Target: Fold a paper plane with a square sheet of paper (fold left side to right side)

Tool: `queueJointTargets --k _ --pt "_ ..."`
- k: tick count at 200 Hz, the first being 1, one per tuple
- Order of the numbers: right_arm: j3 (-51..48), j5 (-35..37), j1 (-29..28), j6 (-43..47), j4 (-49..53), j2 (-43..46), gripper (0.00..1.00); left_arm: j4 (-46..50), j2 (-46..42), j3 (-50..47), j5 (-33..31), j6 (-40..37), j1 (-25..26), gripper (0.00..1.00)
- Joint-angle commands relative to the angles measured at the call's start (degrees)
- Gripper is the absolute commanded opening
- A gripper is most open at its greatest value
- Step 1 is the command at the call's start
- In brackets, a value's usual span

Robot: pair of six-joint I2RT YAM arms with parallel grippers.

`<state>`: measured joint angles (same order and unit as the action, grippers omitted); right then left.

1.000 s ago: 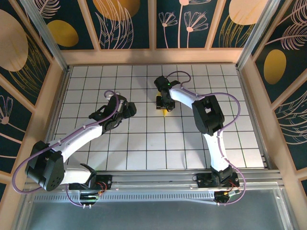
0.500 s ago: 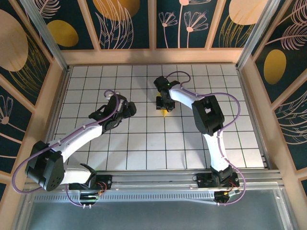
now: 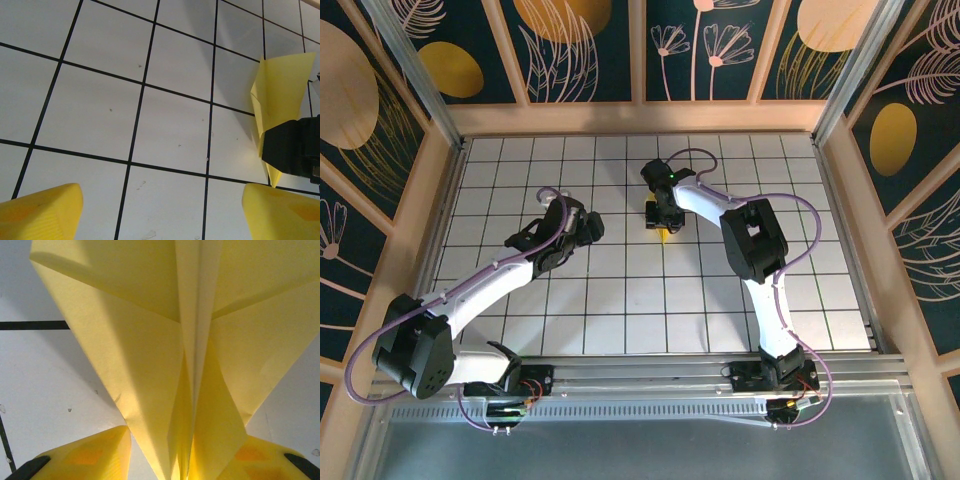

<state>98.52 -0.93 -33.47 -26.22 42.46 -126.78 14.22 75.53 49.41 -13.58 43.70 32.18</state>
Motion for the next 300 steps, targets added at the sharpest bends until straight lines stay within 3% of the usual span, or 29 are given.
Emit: queueJointTargets --k 1,79,116,132,147,178,199,225,257,274,300 --pt "0.03 1.63 0.20 0.73 1.49 3.94 0.41 1.29 0.33 1.74 -0.70 -0.74 -0.46 0.83" --pt "-0.87 6.03 -0.27 1.91 5.60 11.42 0.53 3.35 -0.19 5.64 -2.75 -2.82 -0.71 0.88" --pt "-8.64 8.54 0.52 4.02 2.15 21.73 0.64 2.68 -2.18 5.99 0.94 -3.59 -6.86 0.91" --pt "-14.96 6.92 1.82 5.39 -3.32 28.21 0.67 2.29 -4.25 5.50 3.23 -4.00 -12.19 0.91" --pt "-22.27 5.09 6.81 6.87 -9.13 34.88 0.69 0.87 -6.70 4.00 3.96 -5.02 -17.50 0.92" --pt "-38.04 3.72 16.44 9.78 -21.76 47.58 0.76 -5.26 -11.95 -1.85 -2.24 -8.37 -26.17 0.97" --pt "-47.03 5.59 21.99 12.22 -30.03 54.62 0.83 -10.86 -13.73 -6.24 -11.03 -12.87 -27.63 0.99" --pt "-57.40 7.08 28.95 14.07 -40.81 61.08 0.95 -18.20 -13.66 -10.54 -15.89 -17.45 -29.06 0.99" --pt "-75.04 7.85 33.74 17.92 -65.31 66.82 0.99 -36.25 -13.96 -21.59 -23.24 -24.22 -29.26 0.99" --pt "-81.34 7.88 34.91 18.63 -77.47 66.30 0.99 -46.22 -14.44 -27.41 -24.38 -27.34 -29.28 0.99" --pt "-83.26 6.39 35.36 20.73 -86.48 60.36 0.99 -56.22 -12.49 -32.61 -22.16 -31.74 -29.37 0.99"
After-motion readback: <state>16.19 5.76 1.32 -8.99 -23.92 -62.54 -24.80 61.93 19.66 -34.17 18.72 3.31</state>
